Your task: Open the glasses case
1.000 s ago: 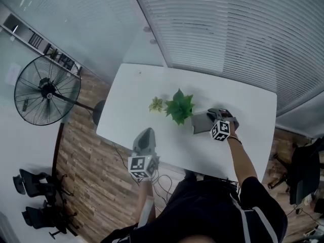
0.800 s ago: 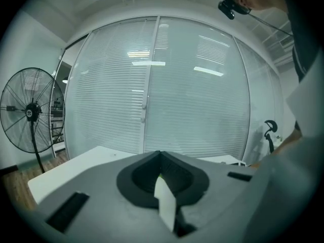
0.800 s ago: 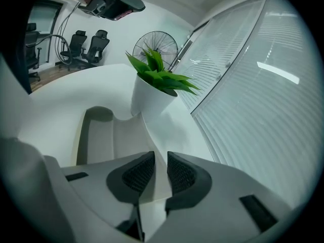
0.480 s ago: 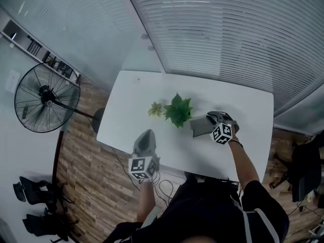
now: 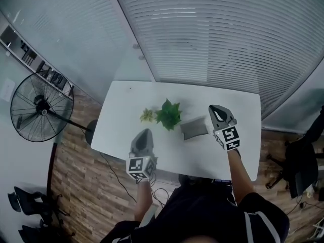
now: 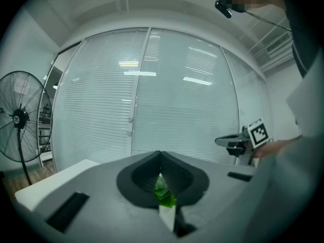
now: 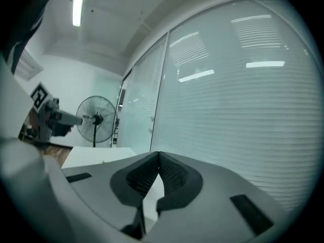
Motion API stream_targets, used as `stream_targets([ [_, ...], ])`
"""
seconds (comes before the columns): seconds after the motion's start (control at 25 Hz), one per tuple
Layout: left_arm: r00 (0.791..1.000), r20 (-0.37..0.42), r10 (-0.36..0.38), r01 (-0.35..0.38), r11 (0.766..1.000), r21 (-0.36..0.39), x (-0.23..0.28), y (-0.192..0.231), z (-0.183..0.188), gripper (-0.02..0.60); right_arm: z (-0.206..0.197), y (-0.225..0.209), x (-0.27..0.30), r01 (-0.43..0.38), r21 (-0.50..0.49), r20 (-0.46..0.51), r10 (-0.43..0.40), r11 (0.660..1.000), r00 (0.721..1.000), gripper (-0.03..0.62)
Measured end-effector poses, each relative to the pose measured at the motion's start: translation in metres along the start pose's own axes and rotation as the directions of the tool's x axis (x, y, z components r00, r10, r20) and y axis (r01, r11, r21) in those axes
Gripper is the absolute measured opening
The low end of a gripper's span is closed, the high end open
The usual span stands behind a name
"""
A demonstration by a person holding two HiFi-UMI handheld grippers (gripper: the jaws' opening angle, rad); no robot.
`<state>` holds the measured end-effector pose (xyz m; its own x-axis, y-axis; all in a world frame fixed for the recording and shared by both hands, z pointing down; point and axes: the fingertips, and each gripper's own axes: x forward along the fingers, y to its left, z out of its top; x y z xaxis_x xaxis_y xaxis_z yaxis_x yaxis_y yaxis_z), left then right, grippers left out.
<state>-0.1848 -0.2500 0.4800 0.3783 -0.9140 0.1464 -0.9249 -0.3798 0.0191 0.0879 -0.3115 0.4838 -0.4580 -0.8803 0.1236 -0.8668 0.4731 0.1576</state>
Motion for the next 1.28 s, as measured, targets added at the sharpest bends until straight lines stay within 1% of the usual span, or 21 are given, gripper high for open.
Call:
stream_targets([
  [0.12,0.999,0.038,-0.030,0.027,0.997,0.067,0.007,-0.008,0.017,0.000,0.028,-0.024,-0.038,0.079,0.130,0.045,-0.086,0.988,0.995,0.015],
  [0.2,0.998,0.057,-0.036,0.032,0.997,0.073,0.013,-0.007,0.026,0.000,0.037,-0.041,-0.062,0.140,0.191,0.062,-0.154,0.972,0.986,0.015],
  [0.32,0.996,0.075,-0.048,0.043,0.997,0.067,0.020,-0.011,0.038,0.000,0.041,-0.056,-0.090,0.198,0.218,0.069,-0.217,0.956,0.974,0.015],
  [0.48,0.993,0.099,-0.071,0.063,0.995,0.077,0.022,-0.019,0.054,0.000,0.050,-0.068,-0.115,0.237,0.245,0.102,-0.268,0.940,0.958,0.015],
  [0.68,0.990,0.103,-0.092,0.083,0.993,0.089,0.027,-0.029,0.061,0.000,0.069,-0.065,-0.121,0.249,0.208,0.128,-0.279,0.946,0.952,0.015],
  [0.84,0.986,0.110,-0.127,0.117,0.989,0.087,0.027,-0.040,0.066,0.000,0.080,-0.068,-0.130,0.261,0.214,0.150,-0.296,0.941,0.943,0.015],
  [1.0,0.983,0.116,-0.145,0.136,0.987,0.080,0.025,-0.049,0.070,0.000,0.076,-0.070,-0.138,0.274,0.208,0.141,-0.306,0.939,0.942,0.015],
  [1.12,0.982,0.111,-0.153,0.144,0.986,0.083,0.025,-0.054,0.069,0.000,0.075,-0.065,-0.140,0.282,0.174,0.130,-0.305,0.944,0.943,0.015],
  [1.28,0.982,0.108,-0.157,0.148,0.985,0.088,0.023,-0.059,0.069,0.000,0.074,-0.058,-0.139,0.261,0.165,0.124,-0.282,0.951,0.951,0.015],
])
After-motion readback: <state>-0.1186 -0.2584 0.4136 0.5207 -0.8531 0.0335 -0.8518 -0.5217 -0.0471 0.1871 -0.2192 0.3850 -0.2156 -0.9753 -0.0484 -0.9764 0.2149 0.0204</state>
